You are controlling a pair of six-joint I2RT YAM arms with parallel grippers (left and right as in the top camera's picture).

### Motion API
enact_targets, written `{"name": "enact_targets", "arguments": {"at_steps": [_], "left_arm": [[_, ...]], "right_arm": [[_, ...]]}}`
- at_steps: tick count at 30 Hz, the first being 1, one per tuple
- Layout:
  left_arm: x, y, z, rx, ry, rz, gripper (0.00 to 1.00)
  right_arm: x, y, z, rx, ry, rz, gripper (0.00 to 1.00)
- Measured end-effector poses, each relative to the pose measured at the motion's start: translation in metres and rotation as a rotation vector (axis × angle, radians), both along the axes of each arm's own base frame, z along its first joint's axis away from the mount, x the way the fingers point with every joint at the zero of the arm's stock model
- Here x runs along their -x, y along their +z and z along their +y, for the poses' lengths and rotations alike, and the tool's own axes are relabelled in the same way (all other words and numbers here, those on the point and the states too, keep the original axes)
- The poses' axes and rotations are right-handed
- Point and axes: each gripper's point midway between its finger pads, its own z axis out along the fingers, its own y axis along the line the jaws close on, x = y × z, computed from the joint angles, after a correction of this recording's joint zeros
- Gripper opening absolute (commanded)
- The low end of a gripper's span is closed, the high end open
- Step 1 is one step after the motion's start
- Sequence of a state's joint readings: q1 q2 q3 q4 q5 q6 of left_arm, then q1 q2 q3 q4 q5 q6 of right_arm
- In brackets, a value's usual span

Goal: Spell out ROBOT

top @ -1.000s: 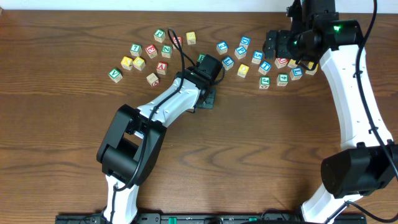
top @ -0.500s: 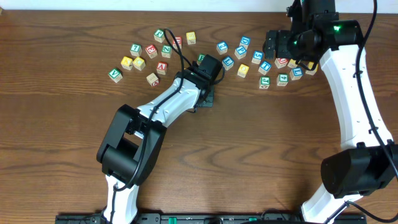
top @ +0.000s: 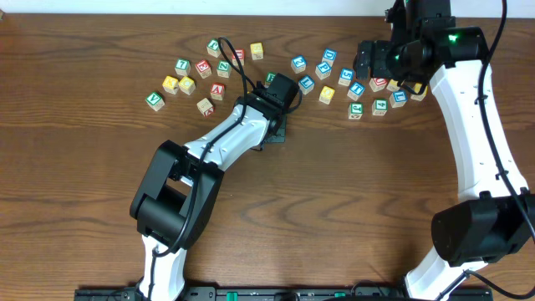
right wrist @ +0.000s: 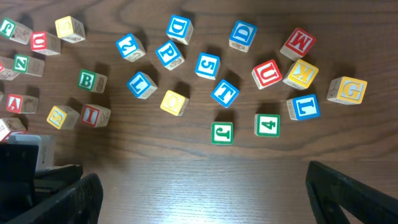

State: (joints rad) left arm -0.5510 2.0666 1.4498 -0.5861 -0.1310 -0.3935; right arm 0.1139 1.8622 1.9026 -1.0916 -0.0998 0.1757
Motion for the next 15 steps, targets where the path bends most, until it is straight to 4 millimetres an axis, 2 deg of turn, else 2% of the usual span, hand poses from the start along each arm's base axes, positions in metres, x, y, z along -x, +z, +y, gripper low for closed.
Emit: {"name": "enact_targets", "arguments": {"at_steps": [8, 15], "left_arm": [[-0.003, 0.006, 0.000, 0.002, -0.009, -0.016, 0.07], [-0.022, 0.054, -0.004, 0.039, -0.064, -0.129, 0.08]], "right_arm": [[0.000, 0.000, 0.000, 0.000, 0.000, 0.000, 0.99], [0.000, 0.000, 0.000, 0.000, 0.000, 0.000, 0.99]]}}
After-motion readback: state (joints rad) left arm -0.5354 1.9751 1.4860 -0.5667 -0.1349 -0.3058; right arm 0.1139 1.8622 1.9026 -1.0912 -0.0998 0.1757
